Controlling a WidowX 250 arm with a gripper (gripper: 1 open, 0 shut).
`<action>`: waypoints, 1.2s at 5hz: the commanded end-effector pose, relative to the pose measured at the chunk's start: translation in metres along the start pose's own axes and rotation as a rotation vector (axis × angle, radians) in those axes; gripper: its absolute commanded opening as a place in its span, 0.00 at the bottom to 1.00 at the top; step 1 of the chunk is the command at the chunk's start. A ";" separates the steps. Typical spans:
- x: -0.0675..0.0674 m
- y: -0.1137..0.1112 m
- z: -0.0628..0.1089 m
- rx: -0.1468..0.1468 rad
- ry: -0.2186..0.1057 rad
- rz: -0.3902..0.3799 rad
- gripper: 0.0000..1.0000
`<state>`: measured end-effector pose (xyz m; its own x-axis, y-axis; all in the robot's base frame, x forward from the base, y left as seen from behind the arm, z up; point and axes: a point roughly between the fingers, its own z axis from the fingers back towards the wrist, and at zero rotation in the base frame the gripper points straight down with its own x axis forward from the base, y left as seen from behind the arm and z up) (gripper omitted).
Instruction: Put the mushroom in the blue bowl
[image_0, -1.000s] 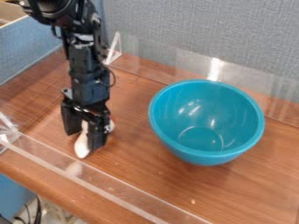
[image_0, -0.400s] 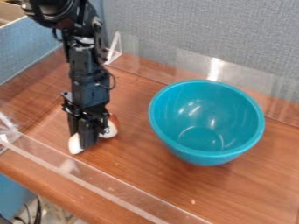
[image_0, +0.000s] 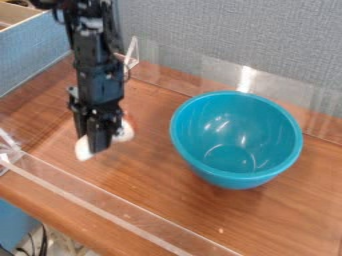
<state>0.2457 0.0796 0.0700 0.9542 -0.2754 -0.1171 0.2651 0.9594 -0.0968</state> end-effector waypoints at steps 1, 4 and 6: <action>0.016 -0.019 0.049 0.080 -0.089 -0.105 0.00; 0.059 -0.075 0.074 0.133 -0.097 -0.357 0.00; 0.063 -0.089 0.082 0.145 -0.105 -0.427 0.00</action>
<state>0.2873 -0.0162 0.1346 0.7705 -0.6357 -0.0473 0.6357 0.7718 -0.0157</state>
